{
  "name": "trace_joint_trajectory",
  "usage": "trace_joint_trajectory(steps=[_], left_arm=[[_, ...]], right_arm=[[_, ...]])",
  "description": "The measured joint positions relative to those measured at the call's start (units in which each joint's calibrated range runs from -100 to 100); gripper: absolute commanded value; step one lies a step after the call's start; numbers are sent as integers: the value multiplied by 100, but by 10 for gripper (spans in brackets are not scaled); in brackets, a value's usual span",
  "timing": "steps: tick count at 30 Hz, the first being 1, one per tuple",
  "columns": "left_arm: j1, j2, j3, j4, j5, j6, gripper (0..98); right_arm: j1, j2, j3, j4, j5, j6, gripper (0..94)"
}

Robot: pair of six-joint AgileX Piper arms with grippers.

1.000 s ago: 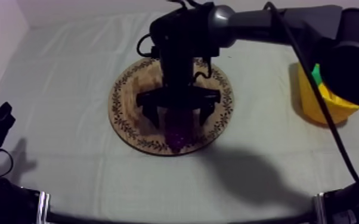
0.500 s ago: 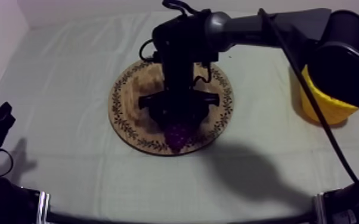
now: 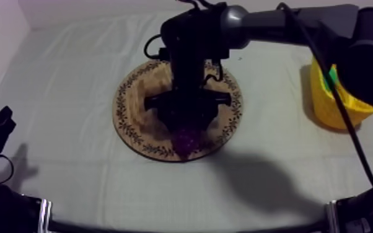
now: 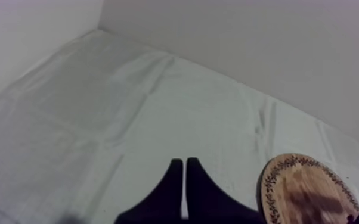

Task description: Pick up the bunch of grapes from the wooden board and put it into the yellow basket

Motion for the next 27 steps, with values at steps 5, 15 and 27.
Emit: trace_joint_trajectory(steps=[5,15,27], left_arm=[[0,0,0,0,0,0,0],[0,0,0,0,0,0,0],[0,0,0,0,0,0,0]], right_arm=[[14,-456,-47,34,284,59,411],[189,-1492,-421,237,713,231,399],[459,-2416,-443,430,756,514,410]])
